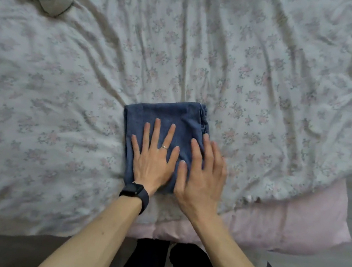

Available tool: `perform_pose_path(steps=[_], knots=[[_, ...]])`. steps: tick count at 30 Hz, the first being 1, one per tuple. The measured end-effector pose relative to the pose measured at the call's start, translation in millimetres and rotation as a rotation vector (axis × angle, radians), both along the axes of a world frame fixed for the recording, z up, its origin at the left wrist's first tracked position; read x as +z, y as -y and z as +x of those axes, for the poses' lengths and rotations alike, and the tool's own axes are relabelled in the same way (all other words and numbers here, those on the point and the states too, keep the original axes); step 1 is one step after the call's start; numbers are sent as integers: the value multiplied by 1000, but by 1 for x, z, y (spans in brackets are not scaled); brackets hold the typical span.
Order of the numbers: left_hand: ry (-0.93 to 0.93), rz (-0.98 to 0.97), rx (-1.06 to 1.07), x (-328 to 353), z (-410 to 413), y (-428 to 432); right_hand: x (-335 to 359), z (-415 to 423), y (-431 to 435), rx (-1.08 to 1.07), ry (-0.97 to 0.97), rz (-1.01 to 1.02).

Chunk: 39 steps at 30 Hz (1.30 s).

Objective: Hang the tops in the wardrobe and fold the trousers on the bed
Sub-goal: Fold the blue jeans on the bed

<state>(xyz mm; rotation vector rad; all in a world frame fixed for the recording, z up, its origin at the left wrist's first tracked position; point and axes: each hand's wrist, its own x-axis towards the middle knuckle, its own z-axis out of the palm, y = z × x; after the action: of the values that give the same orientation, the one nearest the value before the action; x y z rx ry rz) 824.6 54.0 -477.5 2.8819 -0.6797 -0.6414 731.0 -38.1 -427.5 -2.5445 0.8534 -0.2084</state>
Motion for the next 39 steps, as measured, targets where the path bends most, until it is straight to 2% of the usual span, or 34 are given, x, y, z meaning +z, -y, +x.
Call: perform_pose_path(steps=[3,5,9,14,18,19,22,24,28,32,34,36,37,39], knots=[[35,45,-2,-15,-3,-15,-28,37,-4,265,-171,-33],[69,3,-8,-25,3,-22,-57,43,14,330,-299,-80],[128,-34,-20,-50,9,-35,-100,35,31,306,-332,-108],[147,-67,-21,-69,13,-39,-116,41,28,213,-320,-67],[157,-60,-5,-50,13,-39,-92,46,34,-93,-376,-14],[186,-84,-13,-46,17,-34,-87,50,34,-113,-351,-38],[242,-147,-133,-34,46,-10,-78,79,29,107,-252,-133],[188,-129,-198,-35,70,-4,-82,98,29,214,-293,-124],[132,-37,-137,-57,87,-20,-102,107,45,230,-410,-49],[96,60,-160,-49,96,-20,-83,109,33,29,-452,40],[119,116,-211,-31,101,-17,-57,82,21,-182,-423,100],[111,160,-230,-10,116,-4,-29,37,6,-455,-305,211],[53,170,-224,-2,127,5,-19,15,-4,-597,-250,302],[-190,137,-203,9,150,27,-8,-19,-27,-793,-200,559]])
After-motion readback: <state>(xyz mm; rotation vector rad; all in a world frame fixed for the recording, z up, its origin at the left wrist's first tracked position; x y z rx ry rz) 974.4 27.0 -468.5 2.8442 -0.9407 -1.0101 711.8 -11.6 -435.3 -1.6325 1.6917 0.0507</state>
